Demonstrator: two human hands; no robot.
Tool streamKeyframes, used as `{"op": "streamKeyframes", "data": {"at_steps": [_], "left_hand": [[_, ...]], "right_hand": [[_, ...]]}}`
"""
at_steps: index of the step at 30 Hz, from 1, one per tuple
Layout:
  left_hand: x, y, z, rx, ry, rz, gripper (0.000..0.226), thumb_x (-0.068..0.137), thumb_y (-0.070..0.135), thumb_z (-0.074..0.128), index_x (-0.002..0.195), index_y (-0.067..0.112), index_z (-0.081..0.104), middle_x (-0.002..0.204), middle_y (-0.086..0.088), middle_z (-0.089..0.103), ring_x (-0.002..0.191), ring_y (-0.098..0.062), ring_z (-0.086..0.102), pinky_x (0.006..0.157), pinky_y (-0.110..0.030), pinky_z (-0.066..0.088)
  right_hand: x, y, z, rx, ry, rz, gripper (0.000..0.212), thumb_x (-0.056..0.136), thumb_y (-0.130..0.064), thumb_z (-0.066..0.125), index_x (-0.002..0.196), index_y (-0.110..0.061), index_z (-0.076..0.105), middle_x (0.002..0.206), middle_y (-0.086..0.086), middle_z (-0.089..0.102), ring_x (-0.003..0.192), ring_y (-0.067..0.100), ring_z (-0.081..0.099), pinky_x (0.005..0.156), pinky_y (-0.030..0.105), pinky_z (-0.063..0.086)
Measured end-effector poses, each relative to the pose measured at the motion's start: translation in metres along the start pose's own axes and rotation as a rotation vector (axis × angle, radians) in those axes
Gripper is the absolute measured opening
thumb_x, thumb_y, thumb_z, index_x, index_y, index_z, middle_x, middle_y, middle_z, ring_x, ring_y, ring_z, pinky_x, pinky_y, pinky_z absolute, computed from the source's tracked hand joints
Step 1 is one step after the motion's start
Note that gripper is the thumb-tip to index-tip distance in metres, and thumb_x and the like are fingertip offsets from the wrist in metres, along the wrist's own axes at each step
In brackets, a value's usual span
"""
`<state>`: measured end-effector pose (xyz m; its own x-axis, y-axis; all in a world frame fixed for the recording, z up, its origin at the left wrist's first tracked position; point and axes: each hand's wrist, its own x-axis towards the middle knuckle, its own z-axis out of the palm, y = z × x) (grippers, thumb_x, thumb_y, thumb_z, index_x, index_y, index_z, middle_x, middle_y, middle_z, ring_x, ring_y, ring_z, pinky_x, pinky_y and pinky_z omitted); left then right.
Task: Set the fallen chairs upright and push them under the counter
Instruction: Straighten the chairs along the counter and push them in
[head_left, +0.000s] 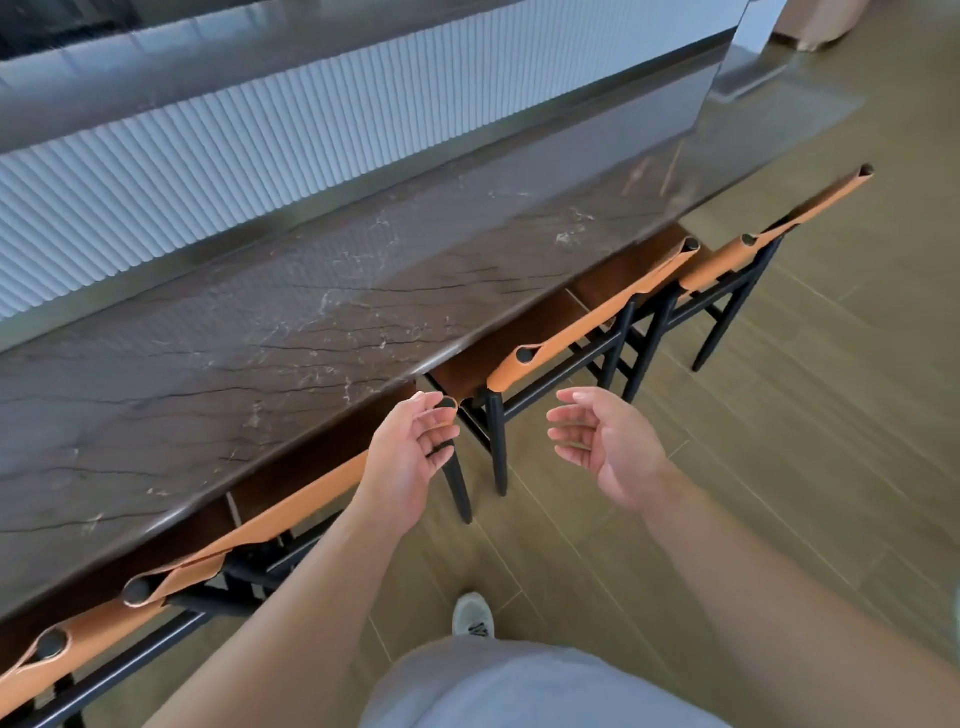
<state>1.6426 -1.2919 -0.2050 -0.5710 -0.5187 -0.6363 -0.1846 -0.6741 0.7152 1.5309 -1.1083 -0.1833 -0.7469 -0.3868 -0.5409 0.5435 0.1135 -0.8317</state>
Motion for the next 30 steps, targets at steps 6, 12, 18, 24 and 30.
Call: {"op": "streamKeyframes", "data": {"at_steps": [6,12,18,24,30], "left_hand": [[0.028,0.019,-0.001,-0.026,0.047,-0.036,0.021,0.099,0.025,0.054,0.107,0.013,0.069,0.096,-0.005,0.073,0.082,-0.018,0.067,0.08,-0.032,0.049],[0.037,0.026,-0.006,-0.054,0.092,-0.048,0.021,0.099,0.023,0.053,0.109,0.012,0.069,0.097,-0.006,0.072,0.088,-0.021,0.066,0.088,-0.035,0.049],[0.054,0.025,0.0,-0.091,0.143,-0.038,0.021,0.098,0.021,0.052,0.107,0.013,0.069,0.093,-0.005,0.072,0.083,-0.021,0.066,0.093,-0.037,0.048],[0.075,0.019,0.024,-0.223,0.249,-0.013,0.033,0.1,0.036,0.047,0.109,0.014,0.07,0.099,-0.007,0.074,0.085,-0.021,0.068,0.084,-0.036,0.051],[0.082,0.013,0.072,-0.307,0.365,0.023,0.039,0.101,0.039,0.043,0.114,0.012,0.068,0.098,-0.008,0.073,0.076,-0.021,0.065,0.07,-0.034,0.048]], "right_hand": [[0.031,-0.011,0.026,0.002,-0.002,0.025,0.022,0.099,-0.021,0.051,0.109,-0.011,0.068,0.09,0.009,0.071,0.081,0.022,0.066,0.072,0.035,0.051],[0.06,-0.02,0.04,0.007,-0.015,0.086,0.022,0.099,-0.022,0.052,0.112,-0.011,0.067,0.093,0.01,0.071,0.078,0.022,0.066,0.071,0.034,0.05],[0.098,-0.028,0.039,-0.021,-0.09,0.11,0.023,0.099,-0.021,0.052,0.114,-0.009,0.065,0.089,0.008,0.071,0.075,0.02,0.067,0.069,0.033,0.05],[0.15,-0.049,0.031,-0.111,-0.149,0.217,0.019,0.1,-0.019,0.051,0.111,-0.011,0.064,0.095,0.01,0.07,0.078,0.02,0.066,0.069,0.033,0.049],[0.206,-0.077,0.02,-0.245,-0.178,0.378,0.013,0.099,-0.016,0.053,0.099,-0.011,0.065,0.086,0.008,0.07,0.074,0.022,0.065,0.065,0.033,0.049]]}}
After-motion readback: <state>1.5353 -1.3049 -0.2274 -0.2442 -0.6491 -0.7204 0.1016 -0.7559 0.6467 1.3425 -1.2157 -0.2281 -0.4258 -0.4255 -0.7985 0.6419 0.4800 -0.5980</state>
